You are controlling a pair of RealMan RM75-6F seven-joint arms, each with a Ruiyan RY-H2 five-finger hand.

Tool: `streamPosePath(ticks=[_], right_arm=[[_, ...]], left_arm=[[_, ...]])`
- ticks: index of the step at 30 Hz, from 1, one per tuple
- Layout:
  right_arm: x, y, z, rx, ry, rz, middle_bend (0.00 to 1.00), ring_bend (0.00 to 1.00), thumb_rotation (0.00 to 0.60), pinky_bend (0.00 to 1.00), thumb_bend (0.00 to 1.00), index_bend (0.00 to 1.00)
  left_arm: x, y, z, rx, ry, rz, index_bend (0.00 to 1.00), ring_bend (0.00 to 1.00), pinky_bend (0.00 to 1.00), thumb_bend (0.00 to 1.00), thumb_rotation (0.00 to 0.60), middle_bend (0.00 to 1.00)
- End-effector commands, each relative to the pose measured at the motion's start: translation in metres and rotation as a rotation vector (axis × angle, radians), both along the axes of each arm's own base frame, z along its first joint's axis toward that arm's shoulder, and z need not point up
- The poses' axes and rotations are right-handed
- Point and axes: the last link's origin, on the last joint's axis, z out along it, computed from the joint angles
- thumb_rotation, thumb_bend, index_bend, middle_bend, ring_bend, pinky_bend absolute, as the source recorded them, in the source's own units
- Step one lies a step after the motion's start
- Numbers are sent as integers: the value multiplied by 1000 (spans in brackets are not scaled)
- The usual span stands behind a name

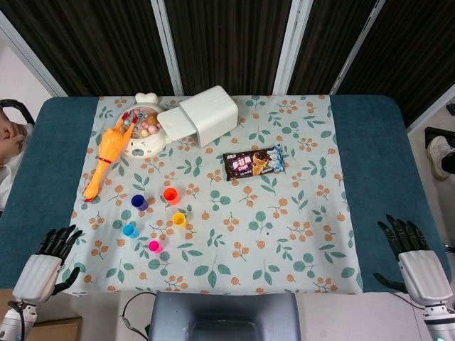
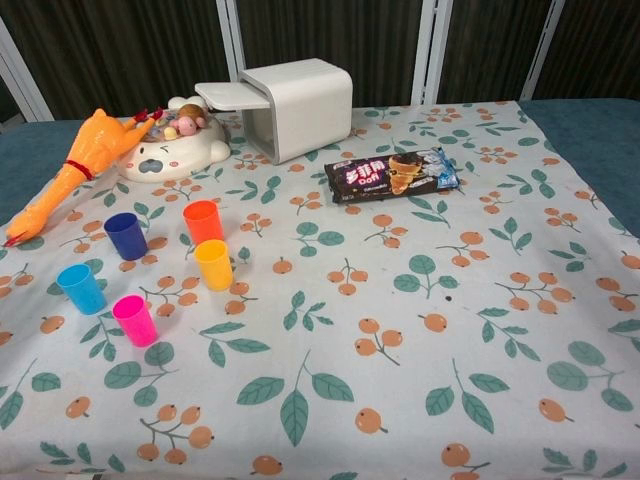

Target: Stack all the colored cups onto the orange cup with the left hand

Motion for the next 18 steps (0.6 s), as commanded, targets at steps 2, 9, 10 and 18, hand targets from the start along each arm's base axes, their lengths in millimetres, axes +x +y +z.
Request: streamPosePath(ticks=[2,9,10,18], right_arm=[[1,-1,1,-6,-15,2,0,0,600,0,205,0],[-2,-5,2,-11,-18,-15,0,0,600,0,205,0],[-2,-5,2,-10,-20,-16,0,0,600,0,205,0],[-2,-9,-1,-3,-7,-22,0,0,600,0,205,0]], left_arm=[[1,3,-6,-13,-32,-6,0,0,55,393,600,0],[44,44,-21,145,-220,-115,0,777,953,382,600,666],[48,53,-24,132,-228,-103,1,908,997,377,600,806],[91,127,-47,13,-306,75,197,1000,1000,368,600,1000]])
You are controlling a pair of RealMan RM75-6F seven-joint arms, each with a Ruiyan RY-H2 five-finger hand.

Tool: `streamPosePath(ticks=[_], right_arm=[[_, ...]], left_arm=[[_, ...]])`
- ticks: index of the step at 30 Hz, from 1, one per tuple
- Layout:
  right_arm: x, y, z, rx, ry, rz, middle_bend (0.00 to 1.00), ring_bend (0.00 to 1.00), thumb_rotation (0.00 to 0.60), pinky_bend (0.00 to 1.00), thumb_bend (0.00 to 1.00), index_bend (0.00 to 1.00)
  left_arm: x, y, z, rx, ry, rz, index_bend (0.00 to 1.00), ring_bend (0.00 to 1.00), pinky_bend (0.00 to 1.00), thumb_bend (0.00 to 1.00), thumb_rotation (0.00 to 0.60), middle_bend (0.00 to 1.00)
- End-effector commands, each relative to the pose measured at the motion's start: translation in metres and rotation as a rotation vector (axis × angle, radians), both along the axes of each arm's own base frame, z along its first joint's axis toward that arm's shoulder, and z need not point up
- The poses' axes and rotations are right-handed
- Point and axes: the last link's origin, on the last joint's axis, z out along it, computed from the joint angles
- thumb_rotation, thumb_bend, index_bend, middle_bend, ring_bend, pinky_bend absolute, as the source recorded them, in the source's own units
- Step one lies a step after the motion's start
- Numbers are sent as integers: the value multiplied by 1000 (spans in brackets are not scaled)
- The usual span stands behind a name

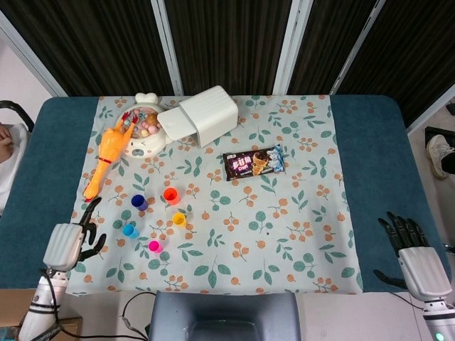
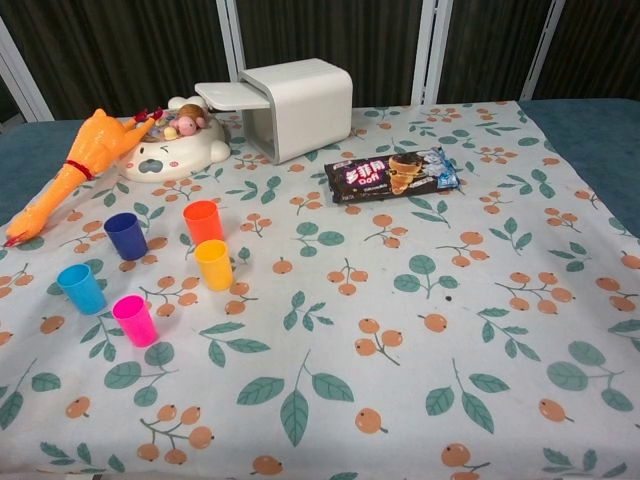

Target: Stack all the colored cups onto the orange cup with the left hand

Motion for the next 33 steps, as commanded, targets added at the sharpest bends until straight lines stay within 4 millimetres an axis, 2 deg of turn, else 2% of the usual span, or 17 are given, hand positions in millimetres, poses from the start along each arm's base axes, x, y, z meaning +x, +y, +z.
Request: streamPosePath(ticks=[1,6,9,18,33], right_arm=[[0,0,-1,0,2,-2,0,0,600,0,205,0],[0,-1,1,-9,-8,-4,0,0,600,0,205,0],[-1,-2,2,-10,-9,-6,0,0,600,0,205,0],[-1,-3,1,-7,-6,-10,0,0,600,0,205,0],[-1,-4,3,-15,-17,-15,0,0,600,0,205,0]], left_arm=[[37,54,-20,-112,-70,95,203,1000,1000,369,600,1000],[41,81,-40,-140,-16,175,227,1000,1000,365,600,1000],[40,87,-47,-138,6,200,255,1000,1000,361,600,1000],[41,99,-58,-155,46,241,277,1000,1000,356,600,1000],[34,104,-75,-170,91,257,262,1000,1000,357,600,1000]])
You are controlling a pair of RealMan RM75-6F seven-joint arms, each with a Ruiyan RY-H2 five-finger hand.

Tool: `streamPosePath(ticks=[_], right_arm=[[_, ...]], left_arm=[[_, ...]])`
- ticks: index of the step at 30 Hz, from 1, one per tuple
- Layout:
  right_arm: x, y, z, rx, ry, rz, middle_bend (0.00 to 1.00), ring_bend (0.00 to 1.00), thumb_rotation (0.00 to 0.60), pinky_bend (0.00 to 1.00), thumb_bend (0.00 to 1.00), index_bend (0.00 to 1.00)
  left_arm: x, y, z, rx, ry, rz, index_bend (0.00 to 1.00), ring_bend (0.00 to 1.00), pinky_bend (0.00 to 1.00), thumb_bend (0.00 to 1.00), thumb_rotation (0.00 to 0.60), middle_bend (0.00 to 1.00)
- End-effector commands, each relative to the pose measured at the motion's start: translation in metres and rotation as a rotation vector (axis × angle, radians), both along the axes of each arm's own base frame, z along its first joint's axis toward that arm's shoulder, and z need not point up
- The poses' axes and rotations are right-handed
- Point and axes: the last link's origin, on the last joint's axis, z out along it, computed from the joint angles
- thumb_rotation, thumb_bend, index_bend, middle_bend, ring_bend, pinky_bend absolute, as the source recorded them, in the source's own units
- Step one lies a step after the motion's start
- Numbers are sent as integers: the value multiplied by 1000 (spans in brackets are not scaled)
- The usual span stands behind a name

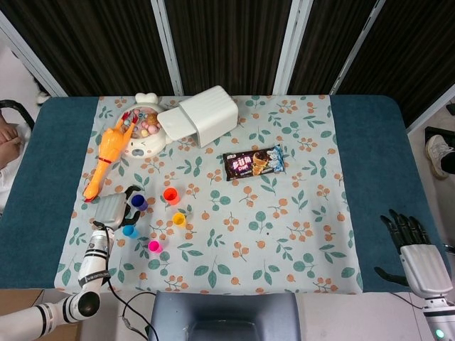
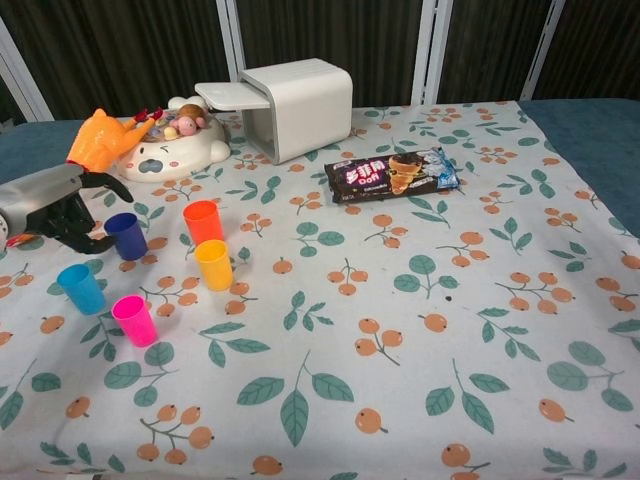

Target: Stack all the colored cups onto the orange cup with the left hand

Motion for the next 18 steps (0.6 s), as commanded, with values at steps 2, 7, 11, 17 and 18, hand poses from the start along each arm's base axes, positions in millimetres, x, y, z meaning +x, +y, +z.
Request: streamPosePath(ticks=[2,7,11,17,18], right_arm=[[0,0,1,-1,-1,0,0,0,600,0,205,0],[-1,-1,1,-2,-1,-3,0,0,600,0,205,0],[0,0,1,-3,-2,-2,0,0,600,0,205,0],[0,0,1,-4,-6,-2,0,0,600,0,205,0],[0,0,2,-5,-7,-2,0,0,600,0,205,0]], left_arm=[[-4,4,-4,4,-1,12,279,1000,1000,356,600,1000],[-6,6,-6,8,5,11,325,1000,1000,353,600,1000],[-6,8,-8,8,1,12,362,1000,1000,354,600,1000],[-6,10,-14,3,-10,17,377,1000,1000,352,600,1000],[-6,10,-15,3,-14,17,384,1000,1000,352,600,1000]])
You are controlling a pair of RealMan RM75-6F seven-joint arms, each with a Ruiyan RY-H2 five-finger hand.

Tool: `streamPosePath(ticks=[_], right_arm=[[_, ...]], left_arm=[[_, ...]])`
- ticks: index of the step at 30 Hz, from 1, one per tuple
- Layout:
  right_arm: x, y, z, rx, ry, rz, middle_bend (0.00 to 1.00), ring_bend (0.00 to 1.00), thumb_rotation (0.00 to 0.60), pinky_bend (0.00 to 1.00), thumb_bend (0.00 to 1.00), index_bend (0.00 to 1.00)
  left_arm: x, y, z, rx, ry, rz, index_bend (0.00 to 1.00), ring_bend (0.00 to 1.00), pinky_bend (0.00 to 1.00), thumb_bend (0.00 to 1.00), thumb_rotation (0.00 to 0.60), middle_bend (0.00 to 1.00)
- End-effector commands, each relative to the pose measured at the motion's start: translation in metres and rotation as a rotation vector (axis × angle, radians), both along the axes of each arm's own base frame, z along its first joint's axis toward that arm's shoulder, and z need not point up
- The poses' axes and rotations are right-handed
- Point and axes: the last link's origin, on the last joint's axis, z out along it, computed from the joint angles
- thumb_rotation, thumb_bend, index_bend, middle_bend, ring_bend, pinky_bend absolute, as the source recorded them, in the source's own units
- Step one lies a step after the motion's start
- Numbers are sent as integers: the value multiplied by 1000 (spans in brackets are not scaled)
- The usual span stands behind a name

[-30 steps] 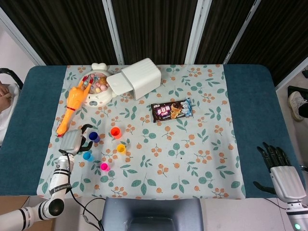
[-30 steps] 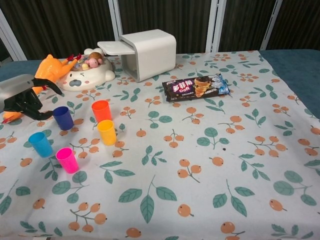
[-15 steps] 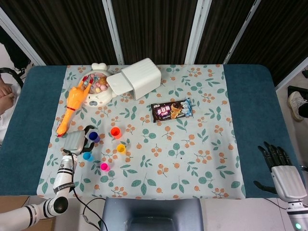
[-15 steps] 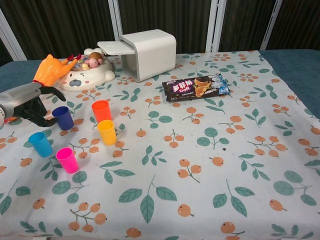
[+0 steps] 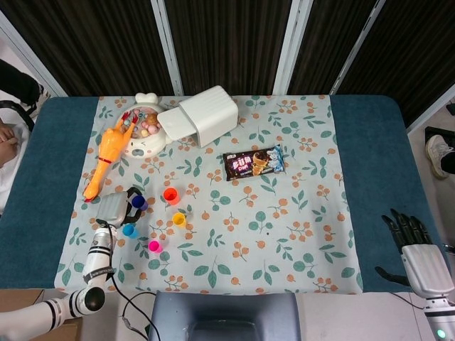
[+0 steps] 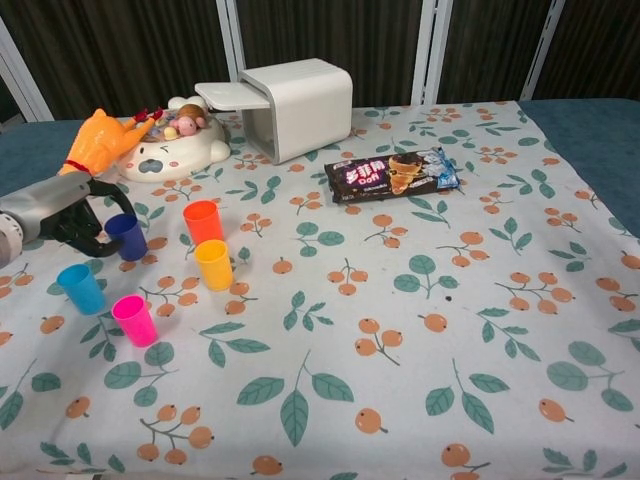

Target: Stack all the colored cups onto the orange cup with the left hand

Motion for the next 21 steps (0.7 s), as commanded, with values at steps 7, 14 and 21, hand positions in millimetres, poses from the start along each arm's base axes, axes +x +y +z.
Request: streamPosePath(ticks=[7,14,21], right_arm=[[0,0,1,-4,-7,0,0,0,600,0,205,0],[0,1,2,-5,-9,1,0,0,600,0,206,0],[0,1,2,-3,-6,2,0,0,600,0,205,0]], left_arm=[[4,3,-6,12,-22,-8,446,1000,1000,343,600,1000],[7,7,2,47,-57,-10,483,1000,1000,339,600,1000],[32,19,24,122,-188,-44,482,1000,1000,348,600,1000]])
